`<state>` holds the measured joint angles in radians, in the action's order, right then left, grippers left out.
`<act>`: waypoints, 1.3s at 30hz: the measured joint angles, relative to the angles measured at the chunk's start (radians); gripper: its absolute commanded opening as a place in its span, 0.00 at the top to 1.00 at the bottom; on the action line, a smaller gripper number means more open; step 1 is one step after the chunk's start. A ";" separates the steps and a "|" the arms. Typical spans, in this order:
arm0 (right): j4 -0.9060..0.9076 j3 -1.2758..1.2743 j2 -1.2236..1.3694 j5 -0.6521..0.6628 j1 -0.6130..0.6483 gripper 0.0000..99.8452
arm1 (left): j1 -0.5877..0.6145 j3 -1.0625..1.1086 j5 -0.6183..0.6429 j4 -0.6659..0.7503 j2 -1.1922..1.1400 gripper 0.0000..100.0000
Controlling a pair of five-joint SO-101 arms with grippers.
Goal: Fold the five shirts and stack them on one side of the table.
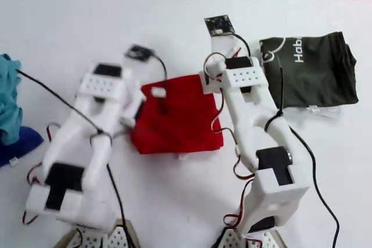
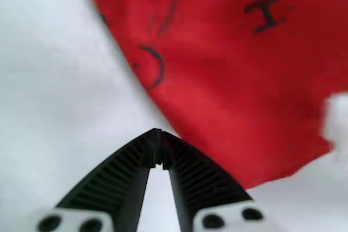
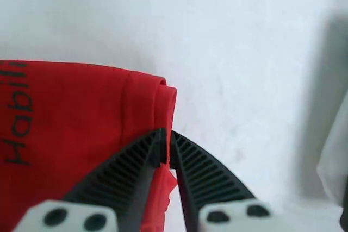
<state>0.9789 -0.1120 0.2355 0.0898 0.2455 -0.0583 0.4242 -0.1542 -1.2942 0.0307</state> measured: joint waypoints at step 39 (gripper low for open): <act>0.252 0.347 0.199 0.000 -0.006 0.98 | -0.049 0.046 -0.078 -0.025 0.020 0.97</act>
<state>1.2306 0.2348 0.4350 0.0898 0.2394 -0.1074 0.4703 -0.2325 -1.3188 0.0506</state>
